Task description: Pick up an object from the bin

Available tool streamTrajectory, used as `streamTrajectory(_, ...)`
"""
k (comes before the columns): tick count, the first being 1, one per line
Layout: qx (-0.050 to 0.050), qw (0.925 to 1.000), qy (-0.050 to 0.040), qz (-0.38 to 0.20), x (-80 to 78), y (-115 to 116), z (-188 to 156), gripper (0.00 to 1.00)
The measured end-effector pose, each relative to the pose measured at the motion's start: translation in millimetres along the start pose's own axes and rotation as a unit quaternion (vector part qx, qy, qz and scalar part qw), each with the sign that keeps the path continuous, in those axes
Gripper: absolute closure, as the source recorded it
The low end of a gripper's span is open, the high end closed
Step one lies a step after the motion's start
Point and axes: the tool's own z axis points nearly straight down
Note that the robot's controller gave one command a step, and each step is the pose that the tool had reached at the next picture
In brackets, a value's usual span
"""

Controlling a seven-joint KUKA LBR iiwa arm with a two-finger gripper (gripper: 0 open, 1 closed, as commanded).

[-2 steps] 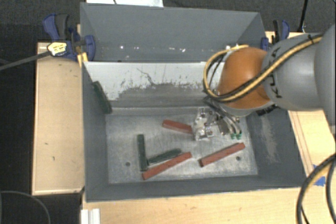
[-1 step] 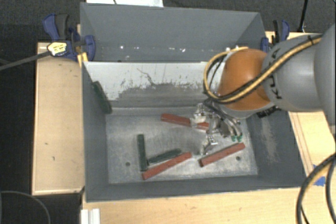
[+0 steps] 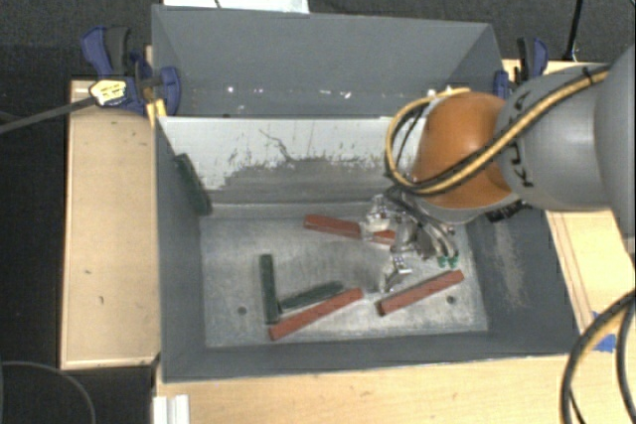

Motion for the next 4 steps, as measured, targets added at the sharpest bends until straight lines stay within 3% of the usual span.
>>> streamTrajectory(1, 0.003, 0.9993, -0.0021, -0.036, 6.2, 31.1, -6.5, 0.00)
streamTrajectory(2, -0.001, 0.9991, -0.0032, -0.042, 61.7, 35.6, 1.6, 0.00)
streamTrajectory(3, 0.001, 0.9972, -0.0010, -0.075, 68.0, 47.7, -1.5, 0.00)
streamTrajectory(4, -0.001, 0.9994, -0.0042, -0.033, 27.3, 125.4, 0.2, 1.00)
